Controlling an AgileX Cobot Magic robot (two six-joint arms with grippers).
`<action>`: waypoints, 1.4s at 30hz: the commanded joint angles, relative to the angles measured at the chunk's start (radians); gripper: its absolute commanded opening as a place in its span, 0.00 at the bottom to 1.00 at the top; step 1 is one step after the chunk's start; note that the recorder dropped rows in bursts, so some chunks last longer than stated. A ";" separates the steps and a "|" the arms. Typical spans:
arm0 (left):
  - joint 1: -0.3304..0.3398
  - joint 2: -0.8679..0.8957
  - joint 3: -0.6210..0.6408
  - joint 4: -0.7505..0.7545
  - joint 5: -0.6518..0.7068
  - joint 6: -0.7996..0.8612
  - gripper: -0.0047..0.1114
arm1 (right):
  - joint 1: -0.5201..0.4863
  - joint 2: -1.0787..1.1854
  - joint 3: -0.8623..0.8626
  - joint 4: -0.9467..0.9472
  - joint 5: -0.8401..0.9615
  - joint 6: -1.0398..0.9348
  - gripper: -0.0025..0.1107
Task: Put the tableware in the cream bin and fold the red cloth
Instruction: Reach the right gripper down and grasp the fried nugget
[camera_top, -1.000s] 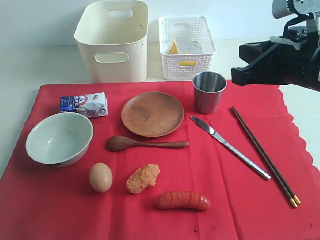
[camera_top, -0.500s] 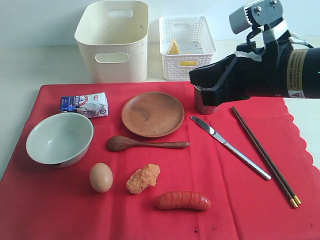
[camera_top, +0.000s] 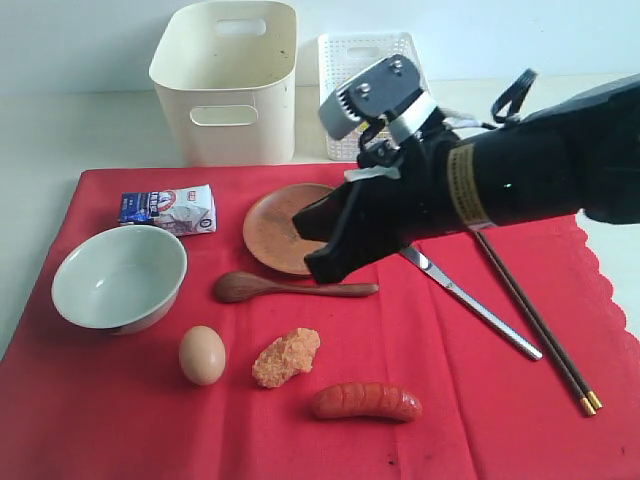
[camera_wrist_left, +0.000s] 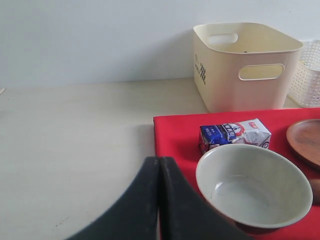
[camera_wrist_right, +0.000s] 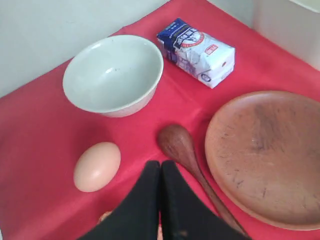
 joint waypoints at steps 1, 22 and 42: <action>0.001 -0.006 -0.001 -0.010 -0.003 -0.003 0.05 | 0.100 0.057 -0.054 -0.057 0.042 0.068 0.02; 0.001 -0.006 -0.001 -0.010 -0.003 -0.003 0.05 | 0.267 0.139 -0.274 1.086 1.015 -1.101 0.02; 0.001 -0.006 -0.001 -0.010 -0.003 -0.003 0.05 | 0.267 0.202 -0.297 1.652 0.977 -1.624 0.36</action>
